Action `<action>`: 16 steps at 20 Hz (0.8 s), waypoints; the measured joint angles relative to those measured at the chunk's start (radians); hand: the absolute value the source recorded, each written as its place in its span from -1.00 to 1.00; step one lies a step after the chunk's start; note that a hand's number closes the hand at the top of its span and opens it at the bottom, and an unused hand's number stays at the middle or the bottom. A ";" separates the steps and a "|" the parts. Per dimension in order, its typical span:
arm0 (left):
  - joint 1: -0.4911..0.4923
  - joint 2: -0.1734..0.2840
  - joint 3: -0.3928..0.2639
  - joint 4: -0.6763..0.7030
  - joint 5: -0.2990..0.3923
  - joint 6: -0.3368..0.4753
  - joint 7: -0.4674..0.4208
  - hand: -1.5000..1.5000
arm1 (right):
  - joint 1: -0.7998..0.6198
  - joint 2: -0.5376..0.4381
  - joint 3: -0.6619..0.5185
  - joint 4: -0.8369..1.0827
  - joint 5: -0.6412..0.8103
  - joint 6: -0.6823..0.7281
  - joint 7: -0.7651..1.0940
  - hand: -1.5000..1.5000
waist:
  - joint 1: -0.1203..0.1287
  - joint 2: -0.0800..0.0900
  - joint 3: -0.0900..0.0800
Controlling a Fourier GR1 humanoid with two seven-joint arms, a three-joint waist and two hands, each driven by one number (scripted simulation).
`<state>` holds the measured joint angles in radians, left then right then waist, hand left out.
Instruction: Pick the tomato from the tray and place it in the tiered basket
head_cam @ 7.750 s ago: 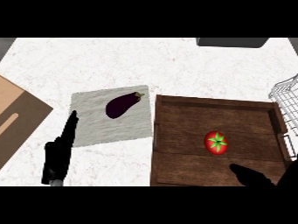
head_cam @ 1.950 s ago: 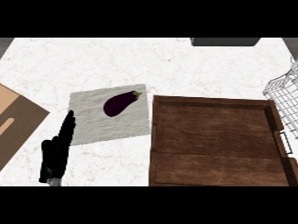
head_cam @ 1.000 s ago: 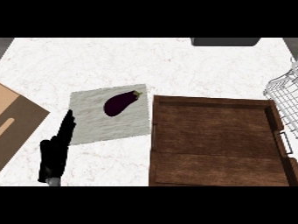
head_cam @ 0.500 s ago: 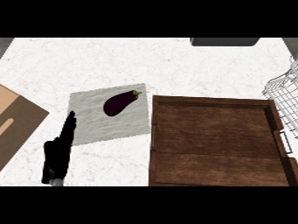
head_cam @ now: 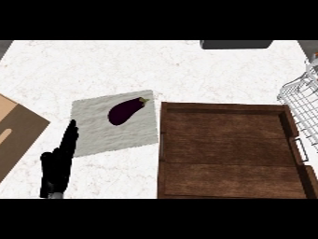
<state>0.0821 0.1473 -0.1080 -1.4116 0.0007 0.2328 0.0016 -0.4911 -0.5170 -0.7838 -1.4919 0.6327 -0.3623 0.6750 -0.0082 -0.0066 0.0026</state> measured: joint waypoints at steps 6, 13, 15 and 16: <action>0.025 -0.002 0.005 -0.011 -0.008 0.012 -0.003 0.00 | 0.164 -0.023 -0.159 -0.226 -0.016 0.031 0.125 -1.00 | -0.025 -0.006 -0.001; 0.064 0.003 0.024 -0.035 0.001 0.017 -0.001 0.00 | 0.419 -0.002 -0.465 -0.496 -0.269 0.227 0.181 -1.00 | -0.064 -0.015 -0.001; 0.068 0.008 0.032 -0.039 0.005 0.018 0.008 0.00 | 0.490 0.019 -0.560 -0.544 -0.367 0.295 0.176 -1.00 | -0.074 -0.017 -0.002; 0.071 0.005 0.030 -0.042 0.003 0.021 0.010 0.00 | 0.524 0.030 -0.610 -0.564 -0.419 0.327 0.172 -1.00 | -0.074 -0.017 -0.001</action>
<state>0.1528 0.1522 -0.0784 -1.4541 0.0032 0.2534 0.0111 0.0330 -0.4868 -1.3943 -2.0561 0.2137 -0.0352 0.8466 -0.0827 -0.0232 0.0013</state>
